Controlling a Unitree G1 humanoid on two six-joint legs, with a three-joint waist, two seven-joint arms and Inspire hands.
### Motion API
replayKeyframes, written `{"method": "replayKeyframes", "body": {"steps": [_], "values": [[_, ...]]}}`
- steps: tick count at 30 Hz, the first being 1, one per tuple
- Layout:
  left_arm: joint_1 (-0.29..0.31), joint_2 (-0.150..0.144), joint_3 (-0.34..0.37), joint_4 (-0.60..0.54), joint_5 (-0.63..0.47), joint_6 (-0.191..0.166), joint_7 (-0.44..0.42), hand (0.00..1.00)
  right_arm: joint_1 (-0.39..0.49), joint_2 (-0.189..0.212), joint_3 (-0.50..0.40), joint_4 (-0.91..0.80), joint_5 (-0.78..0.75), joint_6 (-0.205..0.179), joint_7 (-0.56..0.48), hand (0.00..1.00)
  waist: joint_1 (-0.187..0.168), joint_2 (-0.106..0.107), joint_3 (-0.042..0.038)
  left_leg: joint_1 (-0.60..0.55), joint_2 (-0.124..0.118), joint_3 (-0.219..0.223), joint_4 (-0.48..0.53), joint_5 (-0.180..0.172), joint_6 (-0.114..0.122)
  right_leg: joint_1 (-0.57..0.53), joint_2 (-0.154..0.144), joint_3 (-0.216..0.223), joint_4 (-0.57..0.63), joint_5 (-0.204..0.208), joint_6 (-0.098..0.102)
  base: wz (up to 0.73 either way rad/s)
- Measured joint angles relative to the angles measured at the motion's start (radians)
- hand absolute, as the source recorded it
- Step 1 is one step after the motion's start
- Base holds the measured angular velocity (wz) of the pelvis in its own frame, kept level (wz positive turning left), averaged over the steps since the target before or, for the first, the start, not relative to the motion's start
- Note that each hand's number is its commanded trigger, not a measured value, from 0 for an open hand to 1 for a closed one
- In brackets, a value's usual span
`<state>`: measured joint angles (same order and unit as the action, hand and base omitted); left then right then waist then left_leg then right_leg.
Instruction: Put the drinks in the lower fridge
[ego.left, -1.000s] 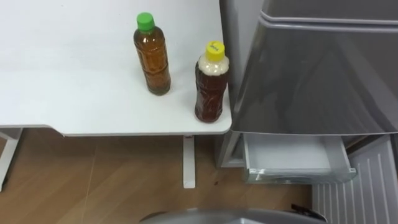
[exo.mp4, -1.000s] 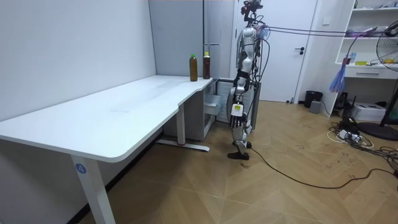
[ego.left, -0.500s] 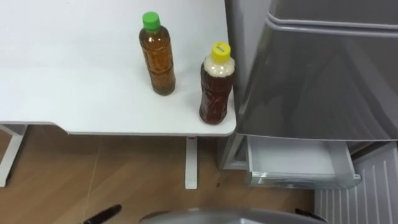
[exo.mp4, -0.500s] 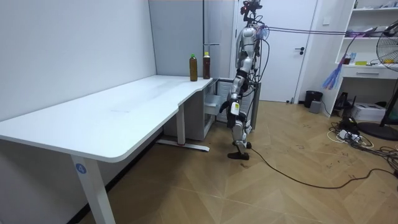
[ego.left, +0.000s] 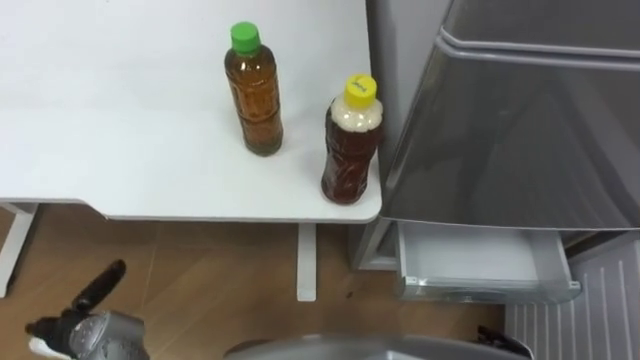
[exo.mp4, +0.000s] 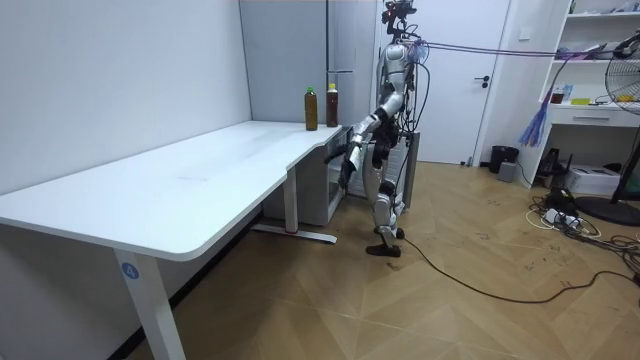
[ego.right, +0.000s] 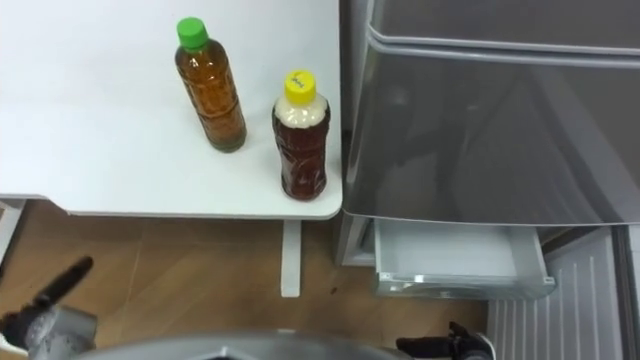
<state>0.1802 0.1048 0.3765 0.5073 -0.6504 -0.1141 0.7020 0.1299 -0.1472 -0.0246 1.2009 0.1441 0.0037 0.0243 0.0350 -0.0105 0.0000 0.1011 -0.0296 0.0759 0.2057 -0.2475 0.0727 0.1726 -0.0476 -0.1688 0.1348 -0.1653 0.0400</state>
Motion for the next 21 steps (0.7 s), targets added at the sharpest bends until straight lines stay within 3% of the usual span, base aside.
{"method": "replayKeyframes", "body": {"steps": [3, 7, 8, 10, 12, 14, 16, 21], "values": [[0.000, 0.002, -0.034, -0.138, 0.112, -0.021, 0.051, 0.00, 0.008, 0.000, 0.001, -0.001, -0.010, -0.009, -0.007, 0.00, -0.001, 0.002, 0.0002, -0.004, -0.001, -0.005, -0.001, 0.000, 0.000, -0.007, 0.000, 0.001, 0.001, 0.000, 0.000, 0.02], [0.012, -0.003, -0.051, -0.203, 0.266, -0.011, 0.091, 0.00, 0.008, 0.005, 0.000, -0.006, -0.033, -0.028, -0.012, 0.00, -0.001, 0.000, 0.0044, -0.005, 0.001, -0.010, 0.001, 0.000, 0.000, -0.010, 0.002, -0.003, 0.000, 0.000, 0.000, 0.05], [0.012, -0.003, -0.057, -0.234, 0.321, 0.005, 0.114, 0.00, 0.006, 0.006, 0.000, 0.001, -0.034, -0.037, -0.015, 0.00, -0.003, -0.001, 0.0048, -0.010, 0.000, -0.019, 0.004, 0.000, 0.000, -0.011, 0.002, -0.003, 0.000, 0.000, 0.000, 0.19], [0.014, -0.003, -0.062, -0.278, 0.371, 0.007, 0.125, 0.00, 0.008, 0.006, 0.000, 0.006, -0.034, -0.044, -0.014, 0.00, -0.003, -0.002, 0.0058, -0.021, -0.002, -0.029, 0.011, 0.000, 0.000, -0.013, 0.002, 0.001, 0.000, 0.000, 0.000, 0.20], [0.014, 0.001, -0.064, -0.401, 0.382, -0.005, 0.127, 0.00, 0.007, 0.006, 0.000, 0.007, -0.034, -0.047, -0.011, 0.00, 0.000, -0.002, 0.0060, -0.023, -0.002, -0.035, 0.014, 0.000, 0.000, -0.012, 0.002, 0.001, 0.001, 0.000, 0.000, 0.11], [0.007, 0.030, -0.088, -0.569, 0.431, -0.057, 0.116, 0.00, 0.006, 0.006, 0.001, 0.009, -0.032, -0.054, 0.003, 0.00, -0.004, 0.002, 0.0064, -0.018, -0.002, -0.034, 0.011, 0.000, 0.000, -0.008, 0.002, -0.001, -0.001, 0.000, 0.000, -0.02], [-0.014, 0.043, -0.108, -0.648, 0.502, -0.084, 0.097, 0.00, 0.008, 0.005, 0.001, 0.011, -0.023, -0.065, 0.009, 0.00, -0.007, 0.008, 0.0075, -0.017, -0.003, -0.034, 0.010, 0.000, 0.000, -0.005, 0.002, -0.001, -0.002, 0.000, 0.000, 0.00], [-0.033, 0.045, -0.147, -0.763, 0.582, -0.091, -0.017, 0.00, 0.009, 0.003, 0.000, 0.017, 0.005, -0.078, 0.018, 0.00, -0.030, 0.012, 0.0075, -0.006, 0.000, -0.028, -0.003, 0.000, 0.000, 0.002, 0.004, 0.002, -0.001, 0.000, 0.000, -0.04]]}}
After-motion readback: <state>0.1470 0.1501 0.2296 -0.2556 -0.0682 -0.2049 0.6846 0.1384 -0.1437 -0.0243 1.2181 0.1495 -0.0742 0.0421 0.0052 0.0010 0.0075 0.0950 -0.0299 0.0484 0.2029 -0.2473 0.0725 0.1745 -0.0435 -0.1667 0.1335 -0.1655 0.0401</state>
